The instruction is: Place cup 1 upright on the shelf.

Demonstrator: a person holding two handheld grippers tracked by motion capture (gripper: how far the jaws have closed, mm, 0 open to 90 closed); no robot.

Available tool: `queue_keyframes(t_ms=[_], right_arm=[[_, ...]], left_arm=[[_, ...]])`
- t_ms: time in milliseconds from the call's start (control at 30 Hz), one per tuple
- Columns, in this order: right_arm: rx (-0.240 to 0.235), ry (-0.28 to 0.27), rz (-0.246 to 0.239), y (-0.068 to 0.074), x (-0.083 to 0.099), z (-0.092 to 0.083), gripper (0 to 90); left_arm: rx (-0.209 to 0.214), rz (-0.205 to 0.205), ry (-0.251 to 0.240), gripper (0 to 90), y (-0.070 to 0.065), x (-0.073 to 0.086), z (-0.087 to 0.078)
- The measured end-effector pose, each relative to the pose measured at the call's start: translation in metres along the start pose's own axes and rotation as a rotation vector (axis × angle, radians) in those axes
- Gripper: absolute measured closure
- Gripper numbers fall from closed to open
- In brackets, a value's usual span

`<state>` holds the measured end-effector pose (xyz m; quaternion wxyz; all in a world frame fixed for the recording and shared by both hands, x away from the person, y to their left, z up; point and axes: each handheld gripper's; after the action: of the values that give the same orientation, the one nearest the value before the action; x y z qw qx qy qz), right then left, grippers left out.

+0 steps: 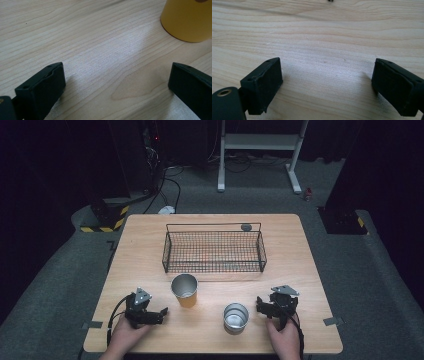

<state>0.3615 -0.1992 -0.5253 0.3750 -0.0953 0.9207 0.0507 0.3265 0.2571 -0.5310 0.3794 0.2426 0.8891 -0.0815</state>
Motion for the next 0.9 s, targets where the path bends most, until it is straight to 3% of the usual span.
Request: queue_keyframes(t_ms=[533, 900], right_arm=[[-0.047, 0.001, -0.046, -0.0049, 0.0080, -0.0082, 9.2], [-0.049, 0.002, -0.045, -0.0047, 0.0084, -0.0086, 9.2]], left_arm=[[0.007, 0.014, 0.003, 2.1, 0.0012, 0.0007, -0.0013], [0.030, 0.029, 0.027, 7.0, 0.0017, 0.0019, -0.0083]])
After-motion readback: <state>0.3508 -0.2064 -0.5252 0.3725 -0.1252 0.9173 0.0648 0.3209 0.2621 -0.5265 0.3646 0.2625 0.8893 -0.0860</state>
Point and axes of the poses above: each handheld gripper's, and its own axes: z roughly forward along the jaws, x roughly out of its underside, y roughly to its left, and after that the axes turned 3 degrees about z, right-handed
